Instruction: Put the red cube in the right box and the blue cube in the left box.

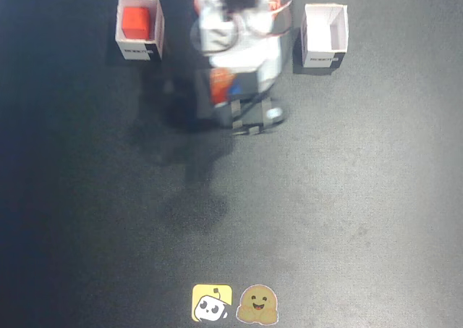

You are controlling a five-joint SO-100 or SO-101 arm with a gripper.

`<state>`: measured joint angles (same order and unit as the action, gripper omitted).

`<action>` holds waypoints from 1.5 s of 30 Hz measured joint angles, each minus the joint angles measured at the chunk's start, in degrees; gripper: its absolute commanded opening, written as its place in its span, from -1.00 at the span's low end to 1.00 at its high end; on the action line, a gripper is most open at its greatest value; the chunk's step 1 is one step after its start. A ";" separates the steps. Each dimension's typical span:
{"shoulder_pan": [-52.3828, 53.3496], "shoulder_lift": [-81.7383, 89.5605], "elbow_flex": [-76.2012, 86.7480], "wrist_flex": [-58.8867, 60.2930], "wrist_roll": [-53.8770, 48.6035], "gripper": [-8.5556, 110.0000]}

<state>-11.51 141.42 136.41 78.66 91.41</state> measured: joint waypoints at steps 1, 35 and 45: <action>-2.11 0.70 0.00 0.35 0.70 -0.62; -49.48 -7.47 -7.29 5.89 6.42 -0.62; -56.16 -8.53 -7.29 5.89 7.38 -0.62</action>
<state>-67.68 132.89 129.11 84.55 98.79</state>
